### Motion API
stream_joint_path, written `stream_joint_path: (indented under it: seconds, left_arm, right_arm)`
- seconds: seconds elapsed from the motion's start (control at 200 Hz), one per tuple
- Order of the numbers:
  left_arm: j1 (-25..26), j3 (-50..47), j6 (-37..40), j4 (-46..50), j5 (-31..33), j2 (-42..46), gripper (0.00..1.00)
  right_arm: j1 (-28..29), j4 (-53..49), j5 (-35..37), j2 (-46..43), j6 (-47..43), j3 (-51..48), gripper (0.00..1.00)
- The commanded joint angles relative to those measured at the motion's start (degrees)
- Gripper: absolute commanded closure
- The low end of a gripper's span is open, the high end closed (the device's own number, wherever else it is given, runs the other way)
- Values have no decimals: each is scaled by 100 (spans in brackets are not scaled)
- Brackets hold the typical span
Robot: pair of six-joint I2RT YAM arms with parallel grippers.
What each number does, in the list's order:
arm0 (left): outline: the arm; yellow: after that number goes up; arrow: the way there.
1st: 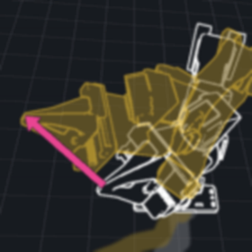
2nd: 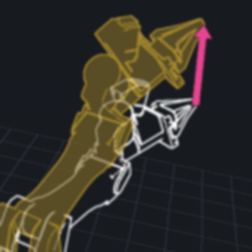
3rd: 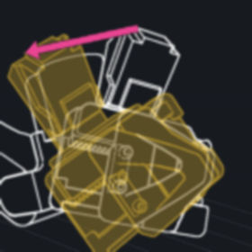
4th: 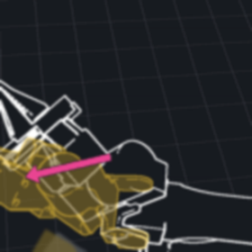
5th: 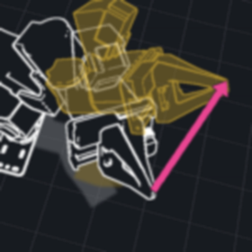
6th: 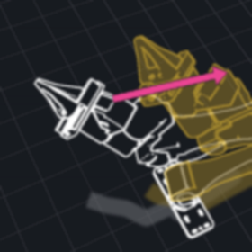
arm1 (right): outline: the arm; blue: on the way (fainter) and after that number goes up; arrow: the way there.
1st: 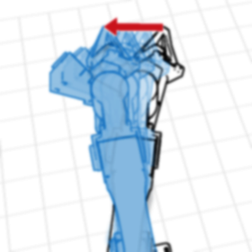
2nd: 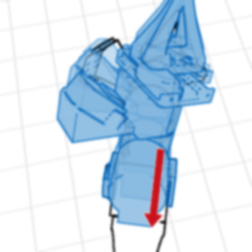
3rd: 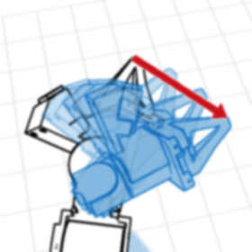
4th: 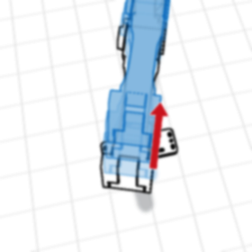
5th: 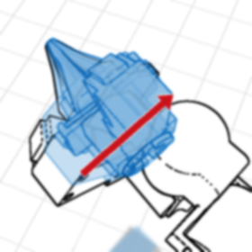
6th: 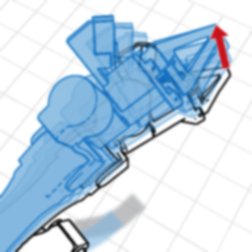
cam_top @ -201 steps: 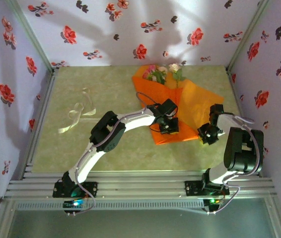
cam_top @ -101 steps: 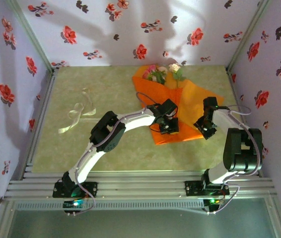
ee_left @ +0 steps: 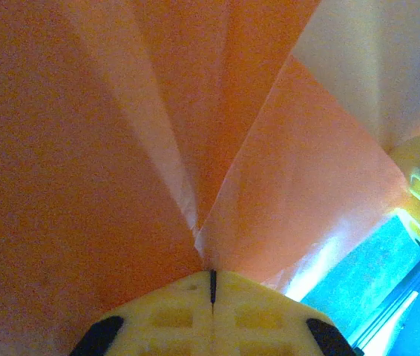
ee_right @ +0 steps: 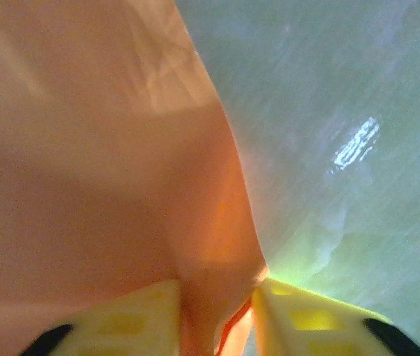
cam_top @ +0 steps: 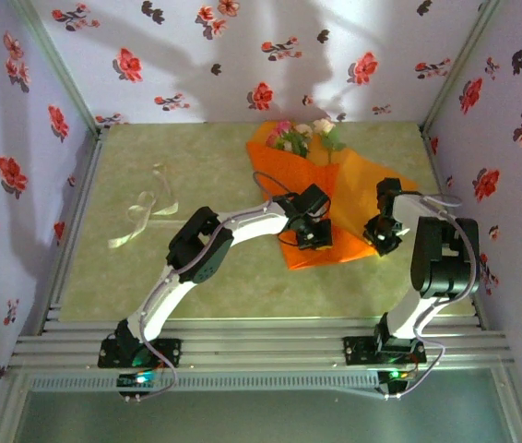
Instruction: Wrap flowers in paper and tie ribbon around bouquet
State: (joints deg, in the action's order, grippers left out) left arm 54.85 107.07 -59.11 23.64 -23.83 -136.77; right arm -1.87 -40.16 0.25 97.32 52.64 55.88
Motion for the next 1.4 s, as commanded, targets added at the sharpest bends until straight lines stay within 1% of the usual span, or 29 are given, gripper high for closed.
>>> stream_joint_path:
  seconds: [0.0,0.045,0.075,0.185,0.3,0.435,0.555,0.695,0.79,0.83,0.935,0.985,1.045,1.11,1.2,1.28,1.395]
  left_arm:
    - [-45,-151,167,242,45,11,100]
    - [-43,-160,172,241,46,15,100]
    - [-45,-166,172,238,40,14,100]
    - [-62,-169,179,246,45,1,100]
    - [-88,-225,166,248,76,21,100]
    - [-140,-447,90,93,121,101,100]
    - [-185,-696,26,-187,157,224,100]
    - [-225,-1019,-50,-612,264,477,100]
    - [-258,-1362,-129,-896,507,854,100]
    - [-288,-1551,-212,-1035,667,1109,95]
    - [-392,-2252,-485,-1593,970,1882,74]
    - [-470,-2580,-620,-1868,977,2189,69]
    - [-578,-2920,-808,-2069,958,2453,67]
    - [-717,-3302,-1078,-2357,802,2619,69]
    - [-842,-3777,-1407,-2729,681,2650,76]
    - [-880,-3736,-1486,-2847,498,2392,84]
    - [-874,-3533,-1686,-3091,348,1890,90]
  right_arm:
    - [76,161,93,247,9,-22,87]
    - [111,128,143,166,26,-15,96]
    - [144,96,198,91,35,-7,100]
    - [325,-54,411,-269,29,56,100]
    - [757,-402,768,-691,-117,408,100]
    - [1497,-914,1259,-995,-334,926,100]
    - [2112,-1127,1544,-1211,-468,1160,100]
    - [2733,-968,1645,-1449,-709,1258,100]
    - [2940,-826,1654,-1548,-864,1235,100]
    - [2973,-779,1622,-1553,-924,1225,100]
    - [2990,-636,1486,-1532,-1048,1214,100]
    - [3007,-574,1438,-1513,-1099,1215,100]
    - [3030,-475,1371,-1510,-1171,1206,100]
    - [3059,-368,1278,-1493,-1233,1215,100]
    - [3114,-323,1194,-1408,-1298,1293,100]
    - [3215,-326,1180,-1323,-1365,1378,100]
    - [3379,-98,987,-1215,-1544,1428,100]
